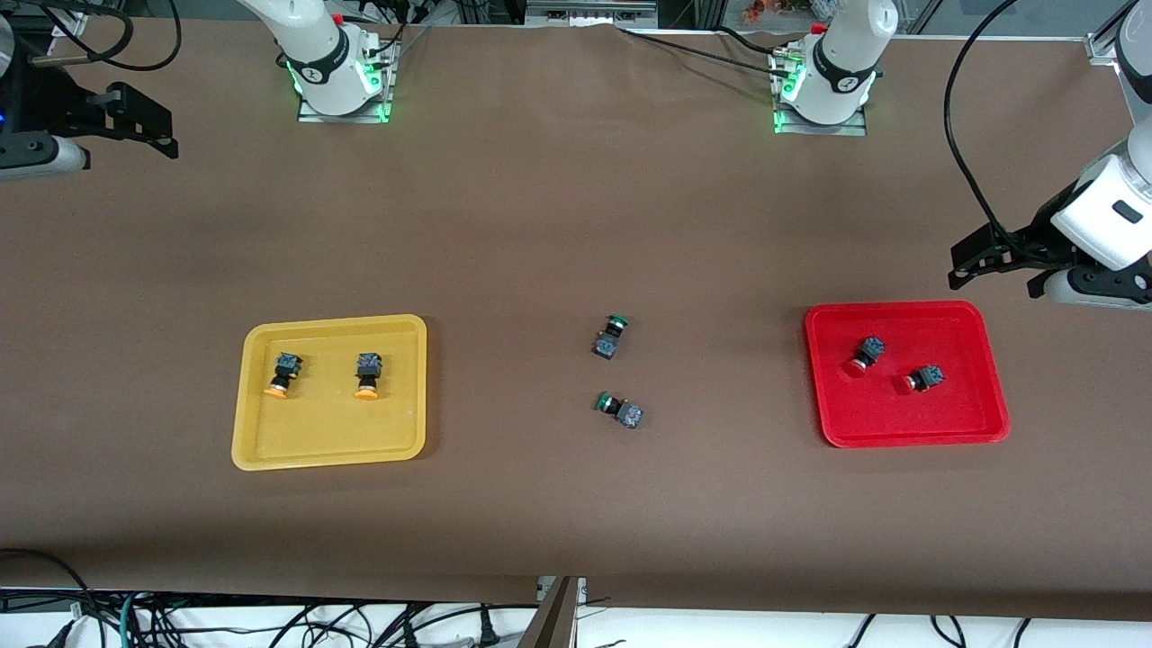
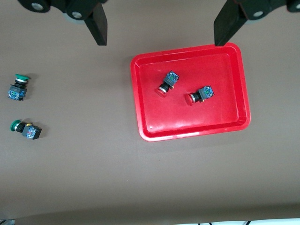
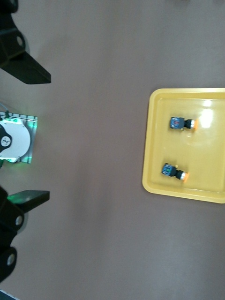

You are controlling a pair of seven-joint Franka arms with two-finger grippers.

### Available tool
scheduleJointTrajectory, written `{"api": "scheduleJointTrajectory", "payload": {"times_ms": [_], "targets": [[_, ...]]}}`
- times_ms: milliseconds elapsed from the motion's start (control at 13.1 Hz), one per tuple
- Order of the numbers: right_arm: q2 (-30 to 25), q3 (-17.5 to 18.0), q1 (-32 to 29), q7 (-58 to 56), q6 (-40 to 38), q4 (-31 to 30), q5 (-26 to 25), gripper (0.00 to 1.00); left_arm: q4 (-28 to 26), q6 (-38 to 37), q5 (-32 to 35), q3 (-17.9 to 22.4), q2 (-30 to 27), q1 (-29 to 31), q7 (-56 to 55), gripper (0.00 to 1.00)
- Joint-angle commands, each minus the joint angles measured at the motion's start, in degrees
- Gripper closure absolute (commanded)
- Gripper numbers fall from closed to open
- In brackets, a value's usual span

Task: Place red and yellow buttons in trays

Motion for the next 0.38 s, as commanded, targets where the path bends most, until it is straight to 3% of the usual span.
{"api": "scheduleJointTrajectory", "payload": {"times_ms": [0, 306], "targets": [[0.3, 0.9, -0.9, 0.3, -0.8, -0.8, -0.9, 0.00, 1.7, -1.3, 0.8, -0.1, 0.7, 0.1, -0.1, 0.00], [1.6, 1.1, -0.7, 0.1, -0.8, 0.6, -0.9, 0.00, 1.7, -1.3, 0.8, -0.1, 0.6, 0.1, -0.1, 0.00]]}}
